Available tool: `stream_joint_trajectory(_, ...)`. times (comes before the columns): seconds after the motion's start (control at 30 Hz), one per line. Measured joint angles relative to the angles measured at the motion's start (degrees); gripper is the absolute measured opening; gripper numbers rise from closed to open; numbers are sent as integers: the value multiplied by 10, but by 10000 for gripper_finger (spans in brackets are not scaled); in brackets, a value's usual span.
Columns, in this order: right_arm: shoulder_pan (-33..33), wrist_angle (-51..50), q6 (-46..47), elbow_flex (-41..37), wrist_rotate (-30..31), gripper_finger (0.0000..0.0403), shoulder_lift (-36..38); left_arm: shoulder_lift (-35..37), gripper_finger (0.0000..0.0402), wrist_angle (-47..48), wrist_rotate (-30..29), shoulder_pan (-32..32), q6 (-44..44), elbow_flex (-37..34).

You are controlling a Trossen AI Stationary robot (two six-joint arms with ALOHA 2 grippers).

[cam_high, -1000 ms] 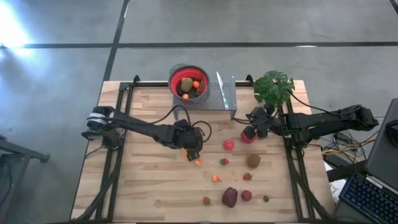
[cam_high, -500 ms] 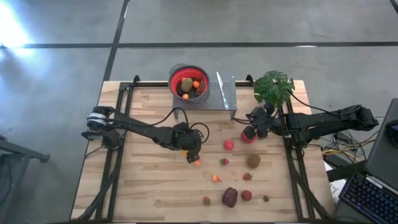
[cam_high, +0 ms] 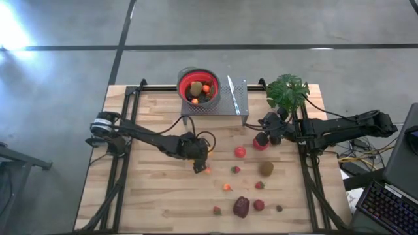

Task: Pick & Place Fruit
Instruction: Put the yellow mango into the red strainer bowl on the shelf

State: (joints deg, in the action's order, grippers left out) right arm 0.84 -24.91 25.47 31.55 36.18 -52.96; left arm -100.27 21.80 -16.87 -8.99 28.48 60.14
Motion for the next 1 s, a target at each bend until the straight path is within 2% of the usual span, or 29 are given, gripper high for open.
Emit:
stream_joint_trajectory(0.4,0,2,0,0,0,8,0,0,308,-44,5,-1,1,-36)
stream_joint_trajectory(1.0,0,3,0,0,0,8,0,0,243,-47,15,-1,2,-44)
